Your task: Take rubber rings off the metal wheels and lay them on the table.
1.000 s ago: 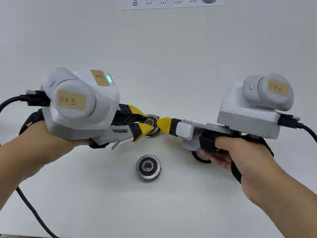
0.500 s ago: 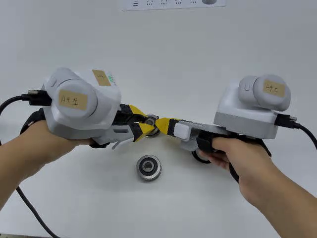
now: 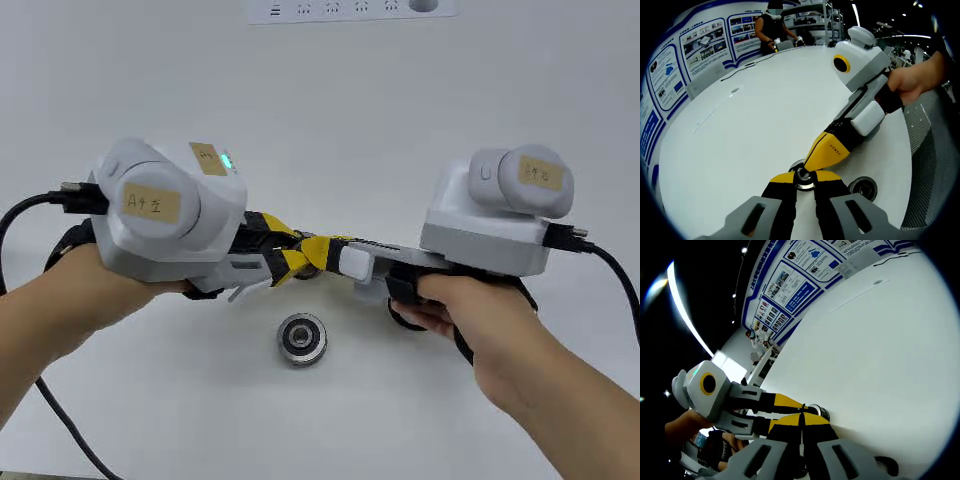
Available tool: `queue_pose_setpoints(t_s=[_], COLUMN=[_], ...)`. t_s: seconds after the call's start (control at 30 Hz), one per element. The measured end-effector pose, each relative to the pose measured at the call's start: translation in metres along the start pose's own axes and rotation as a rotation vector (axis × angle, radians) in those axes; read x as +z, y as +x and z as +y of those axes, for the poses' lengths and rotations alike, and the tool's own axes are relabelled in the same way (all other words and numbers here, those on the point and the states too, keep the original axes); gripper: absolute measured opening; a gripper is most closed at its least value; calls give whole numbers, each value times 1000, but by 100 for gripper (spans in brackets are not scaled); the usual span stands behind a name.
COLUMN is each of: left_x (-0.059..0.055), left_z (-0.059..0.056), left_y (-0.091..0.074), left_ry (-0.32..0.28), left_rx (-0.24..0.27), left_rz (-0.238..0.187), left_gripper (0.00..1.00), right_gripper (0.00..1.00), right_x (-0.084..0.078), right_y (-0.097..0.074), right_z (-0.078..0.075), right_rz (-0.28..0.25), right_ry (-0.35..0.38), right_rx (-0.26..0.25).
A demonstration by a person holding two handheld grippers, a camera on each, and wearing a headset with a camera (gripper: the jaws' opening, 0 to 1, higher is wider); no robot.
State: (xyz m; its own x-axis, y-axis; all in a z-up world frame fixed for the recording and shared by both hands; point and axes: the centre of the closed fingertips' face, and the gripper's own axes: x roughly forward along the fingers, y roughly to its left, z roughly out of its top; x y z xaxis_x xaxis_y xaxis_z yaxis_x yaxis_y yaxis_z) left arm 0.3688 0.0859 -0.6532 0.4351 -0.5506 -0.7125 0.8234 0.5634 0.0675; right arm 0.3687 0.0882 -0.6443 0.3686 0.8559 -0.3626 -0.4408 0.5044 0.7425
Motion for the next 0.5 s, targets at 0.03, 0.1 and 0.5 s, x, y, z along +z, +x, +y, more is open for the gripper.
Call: queue_pose_setpoints(t_s=[0.03,0.1,0.5], left_x=[0,0,0], left_z=[0,0,0], left_y=[0,0,-1], left_ry=[0,0,4], left_rx=[0,0,16], left_rz=[0,0,2], left_gripper=[13,13,14], right_gripper=[1,1,2], right_x=[0,0,0], right_y=[0,-1,-5], right_z=[0,0,-4], right_rz=[0,-1,-5], right_ry=[1,10,79], right_rx=[-1,-2,-7])
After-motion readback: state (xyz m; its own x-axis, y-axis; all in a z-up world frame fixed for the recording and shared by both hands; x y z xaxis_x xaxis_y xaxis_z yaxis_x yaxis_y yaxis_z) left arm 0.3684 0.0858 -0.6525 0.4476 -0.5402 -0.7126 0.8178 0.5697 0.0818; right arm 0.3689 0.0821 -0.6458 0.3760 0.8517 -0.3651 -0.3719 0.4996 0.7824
